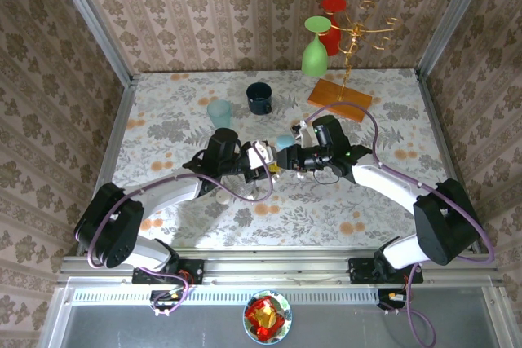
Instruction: Insert the wireless bluetooth earbuds into the charging case
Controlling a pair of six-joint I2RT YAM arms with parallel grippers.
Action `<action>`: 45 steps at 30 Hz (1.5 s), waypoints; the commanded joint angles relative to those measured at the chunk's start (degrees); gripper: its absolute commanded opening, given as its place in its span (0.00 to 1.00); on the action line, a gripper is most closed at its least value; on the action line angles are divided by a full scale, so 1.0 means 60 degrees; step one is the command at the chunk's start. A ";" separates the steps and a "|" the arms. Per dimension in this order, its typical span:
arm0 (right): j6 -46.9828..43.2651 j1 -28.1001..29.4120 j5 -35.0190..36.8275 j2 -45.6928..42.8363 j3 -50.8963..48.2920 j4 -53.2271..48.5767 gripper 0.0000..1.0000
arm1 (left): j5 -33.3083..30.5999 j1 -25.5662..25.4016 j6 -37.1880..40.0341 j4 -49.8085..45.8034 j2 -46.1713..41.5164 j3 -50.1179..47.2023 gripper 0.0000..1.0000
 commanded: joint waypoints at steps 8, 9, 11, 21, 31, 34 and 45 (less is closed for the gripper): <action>0.1569 -0.0263 -0.1102 -0.1124 -0.0406 0.1667 0.23 | 0.1875 0.1067 -0.2636 0.4966 -0.0699 -0.1775 0.93; 0.1903 -0.0323 -0.1296 -0.1209 -0.0519 0.2057 0.22 | 0.2086 0.1160 -0.2944 0.5547 -0.0712 -0.1934 0.93; 0.2625 -0.0411 -0.1653 -0.1397 -0.0735 0.2962 0.21 | 0.2389 0.1351 -0.3545 0.6827 -0.0714 -0.2227 0.93; 0.6279 -0.0472 -0.2526 -0.1010 -0.1098 0.6846 0.18 | 0.3178 0.1678 -0.4478 0.9274 -0.0401 -0.2292 0.91; 0.9582 -0.0474 -0.2278 0.0348 -0.1605 1.1884 0.06 | 0.3474 0.1738 -0.5709 0.9316 0.0143 -0.1216 0.83; 0.9915 -0.0460 -0.2282 0.0649 -0.1602 1.2650 0.06 | 0.3593 0.1782 -0.6202 0.9316 0.0357 -0.0934 0.78; 0.9655 -0.0460 -0.2366 0.0562 -0.1576 1.2665 0.03 | 0.3702 0.1797 -0.6832 0.9329 0.0385 -0.0654 0.62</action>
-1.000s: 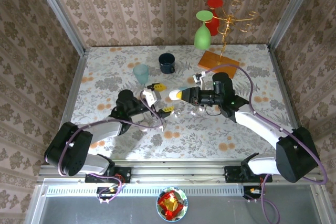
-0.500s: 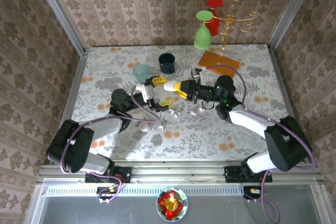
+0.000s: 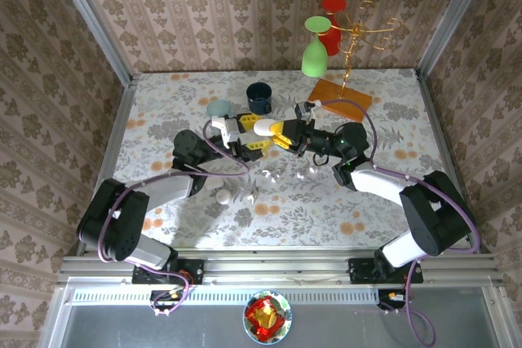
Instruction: Insert the wireless bluetooth earbuds into the charging case
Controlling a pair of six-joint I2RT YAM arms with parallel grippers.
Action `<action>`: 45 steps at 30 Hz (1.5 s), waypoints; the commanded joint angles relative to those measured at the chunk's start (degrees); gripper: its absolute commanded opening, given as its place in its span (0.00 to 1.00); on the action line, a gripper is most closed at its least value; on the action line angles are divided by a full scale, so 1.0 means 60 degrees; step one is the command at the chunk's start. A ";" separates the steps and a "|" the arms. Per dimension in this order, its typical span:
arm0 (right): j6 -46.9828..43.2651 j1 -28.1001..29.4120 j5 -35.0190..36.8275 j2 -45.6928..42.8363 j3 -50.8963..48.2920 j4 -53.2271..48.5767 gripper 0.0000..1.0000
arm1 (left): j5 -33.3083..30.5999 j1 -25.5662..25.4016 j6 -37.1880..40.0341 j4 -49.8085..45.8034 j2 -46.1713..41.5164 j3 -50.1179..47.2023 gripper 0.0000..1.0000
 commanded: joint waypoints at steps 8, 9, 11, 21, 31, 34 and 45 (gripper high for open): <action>0.0049 -0.0015 -0.0270 0.0114 -0.0019 0.0593 0.02 | 0.0447 0.0052 -0.0512 0.0293 -0.0057 0.0406 0.58; 0.0053 -0.0015 -0.0268 0.0140 -0.0013 0.0584 0.02 | 0.0449 0.0052 -0.0492 0.0284 -0.0067 0.0400 0.57; 0.0081 -0.0015 -0.0261 0.0173 -0.0006 0.0568 0.01 | 0.0495 0.0052 -0.0497 0.0300 -0.0074 0.0386 0.55; -0.0045 -0.0015 -0.0276 0.0151 0.0089 0.0236 0.02 | 0.0736 0.0052 -0.0396 0.0293 -0.0068 0.0356 0.41; -0.0095 -0.0015 -0.0173 0.0045 0.0232 0.0019 0.05 | 0.0763 0.0051 0.0342 0.0293 -0.0125 0.0038 0.50; -0.0080 -0.0015 -0.0195 0.0041 0.0259 -0.0030 0.04 | 0.0730 0.0052 0.0477 0.0297 -0.0115 -0.0023 0.50; 0.0281 -0.0015 -0.0151 0.0244 0.0249 0.0199 0.02 | 0.0899 0.0052 0.0760 0.0293 0.0056 -0.0045 0.46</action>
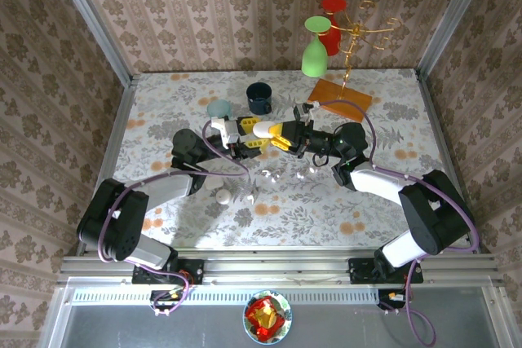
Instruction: Insert the wireless bluetooth earbuds into the charging case
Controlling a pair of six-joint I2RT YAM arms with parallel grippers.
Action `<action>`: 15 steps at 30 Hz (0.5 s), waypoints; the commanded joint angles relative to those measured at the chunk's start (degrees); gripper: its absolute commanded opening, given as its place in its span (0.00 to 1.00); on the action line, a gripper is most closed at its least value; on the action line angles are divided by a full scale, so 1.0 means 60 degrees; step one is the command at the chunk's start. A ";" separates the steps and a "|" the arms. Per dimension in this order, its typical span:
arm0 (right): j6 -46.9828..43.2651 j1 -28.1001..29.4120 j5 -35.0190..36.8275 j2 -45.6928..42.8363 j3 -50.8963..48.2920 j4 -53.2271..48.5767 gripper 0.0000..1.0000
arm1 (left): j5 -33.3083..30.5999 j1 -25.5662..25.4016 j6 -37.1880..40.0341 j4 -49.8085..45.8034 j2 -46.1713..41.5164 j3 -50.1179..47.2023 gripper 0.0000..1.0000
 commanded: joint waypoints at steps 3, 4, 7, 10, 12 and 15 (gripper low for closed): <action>0.0345 -0.0012 0.0024 0.0232 0.0265 0.0408 0.02 | 0.0461 -0.0022 0.0351 0.0288 0.0059 -0.0127 0.44; 0.0344 -0.0012 0.0024 0.0247 0.0287 0.0399 0.02 | 0.0486 -0.0022 0.0334 0.0293 0.0059 -0.0113 0.42; 0.0346 -0.0013 0.0023 0.0262 0.0282 0.0371 0.02 | 0.0544 -0.0028 0.0245 0.0296 0.0049 -0.0100 0.38; 0.0221 -0.0012 0.0024 0.0249 0.0265 0.0239 0.06 | 0.0588 -0.0040 0.0223 0.0297 -0.0044 -0.0111 0.37; -0.0050 -0.0012 0.0050 0.0144 0.0241 -0.0055 0.16 | 0.0498 -0.0042 0.0191 0.0282 -0.0116 -0.0167 0.35; -0.0917 -0.0026 0.0104 -0.0237 0.0258 -0.1180 0.38 | 0.0459 -0.0042 0.0096 0.0284 -0.0220 -0.0269 0.35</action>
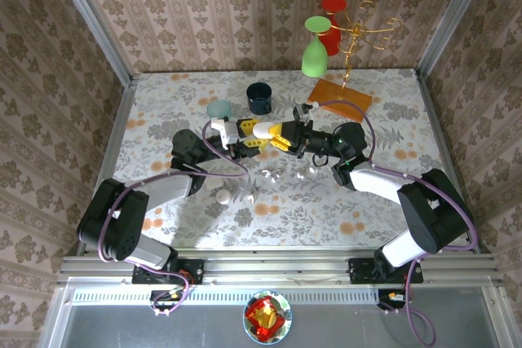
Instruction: Insert the wireless bluetooth earbuds into the charging case
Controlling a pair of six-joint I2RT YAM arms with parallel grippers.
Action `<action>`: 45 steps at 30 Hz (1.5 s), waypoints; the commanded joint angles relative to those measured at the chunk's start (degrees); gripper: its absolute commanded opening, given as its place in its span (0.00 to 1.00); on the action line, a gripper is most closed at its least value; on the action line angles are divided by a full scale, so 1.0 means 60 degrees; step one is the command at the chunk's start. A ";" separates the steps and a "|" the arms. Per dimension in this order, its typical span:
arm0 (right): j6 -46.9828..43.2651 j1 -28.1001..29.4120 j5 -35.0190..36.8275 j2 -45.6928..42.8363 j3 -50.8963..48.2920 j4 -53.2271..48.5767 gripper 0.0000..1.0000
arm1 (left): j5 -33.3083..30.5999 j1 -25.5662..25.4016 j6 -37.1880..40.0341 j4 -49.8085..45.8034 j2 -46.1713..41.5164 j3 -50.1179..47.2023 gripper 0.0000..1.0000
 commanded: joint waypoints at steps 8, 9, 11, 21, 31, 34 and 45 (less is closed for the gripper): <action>-0.5847 -0.0070 0.1723 -0.2347 0.0791 -0.7531 0.63 | 0.0247 -0.0090 -0.0588 0.0289 -0.0586 -0.0703 0.35; -0.6371 -0.0070 0.1976 -0.2523 0.0817 -0.7981 0.64 | 0.0239 -0.0090 -0.0670 0.0314 -0.0633 -0.0766 0.35; -0.7402 -0.0070 0.2468 -0.2829 0.0772 -0.8420 0.66 | 0.0209 -0.0104 -0.0836 0.0297 -0.0742 -0.0974 0.35; -1.1978 0.1117 0.4152 -0.3473 0.0884 -0.9480 0.76 | 0.0314 -0.0105 -0.1131 0.0293 -0.1016 -0.1596 0.33; -1.2808 0.1876 0.4483 -0.3124 0.0745 -0.8984 0.78 | 0.0586 -0.0017 -0.1323 0.0274 -0.0990 -0.1663 0.32; -1.3128 0.1976 0.4807 -0.3100 0.0841 -0.9336 0.78 | 0.0609 -0.0017 -0.1379 0.0267 -0.1001 -0.1633 0.32; -1.2507 0.1999 0.6405 -0.3544 0.0787 -0.9223 0.77 | 0.0821 -0.0017 -0.0889 0.0267 -0.0979 -0.1787 0.32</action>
